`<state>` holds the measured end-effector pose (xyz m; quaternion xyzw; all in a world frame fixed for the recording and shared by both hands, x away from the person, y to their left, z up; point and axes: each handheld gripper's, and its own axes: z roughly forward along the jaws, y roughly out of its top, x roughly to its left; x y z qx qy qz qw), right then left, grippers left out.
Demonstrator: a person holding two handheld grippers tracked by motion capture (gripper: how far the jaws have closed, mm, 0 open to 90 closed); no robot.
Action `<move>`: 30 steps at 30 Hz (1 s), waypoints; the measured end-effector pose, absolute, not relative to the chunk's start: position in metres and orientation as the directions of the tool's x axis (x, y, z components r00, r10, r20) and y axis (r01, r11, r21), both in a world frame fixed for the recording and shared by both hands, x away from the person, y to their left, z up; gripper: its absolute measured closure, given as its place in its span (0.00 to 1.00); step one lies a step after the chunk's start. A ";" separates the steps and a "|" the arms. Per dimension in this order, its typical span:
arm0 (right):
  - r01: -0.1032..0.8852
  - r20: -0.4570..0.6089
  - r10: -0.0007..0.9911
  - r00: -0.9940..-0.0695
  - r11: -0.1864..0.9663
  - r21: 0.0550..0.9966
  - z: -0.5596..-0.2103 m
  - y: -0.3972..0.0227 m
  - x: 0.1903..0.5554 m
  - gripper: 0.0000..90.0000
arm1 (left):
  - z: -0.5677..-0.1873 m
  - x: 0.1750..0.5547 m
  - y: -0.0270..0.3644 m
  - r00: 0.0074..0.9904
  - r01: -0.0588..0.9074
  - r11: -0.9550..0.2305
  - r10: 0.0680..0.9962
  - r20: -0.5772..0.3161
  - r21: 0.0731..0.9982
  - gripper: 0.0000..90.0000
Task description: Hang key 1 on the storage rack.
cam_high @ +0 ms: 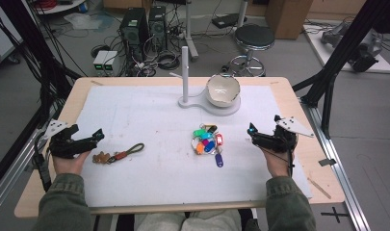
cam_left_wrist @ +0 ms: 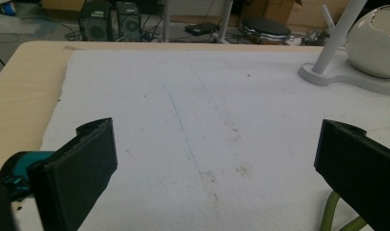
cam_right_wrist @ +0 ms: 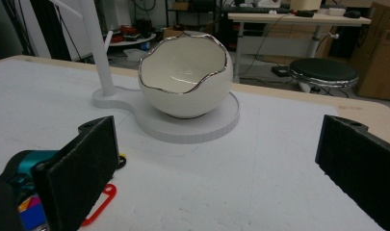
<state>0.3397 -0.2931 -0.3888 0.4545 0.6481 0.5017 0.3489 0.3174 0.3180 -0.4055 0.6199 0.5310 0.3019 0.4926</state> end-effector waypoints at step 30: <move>0.262 -0.019 0.920 -0.391 0.130 0.956 -0.393 -0.286 0.342 0.01 | -0.406 0.316 0.306 0.319 0.400 0.000 0.938 -0.139 0.917 0.02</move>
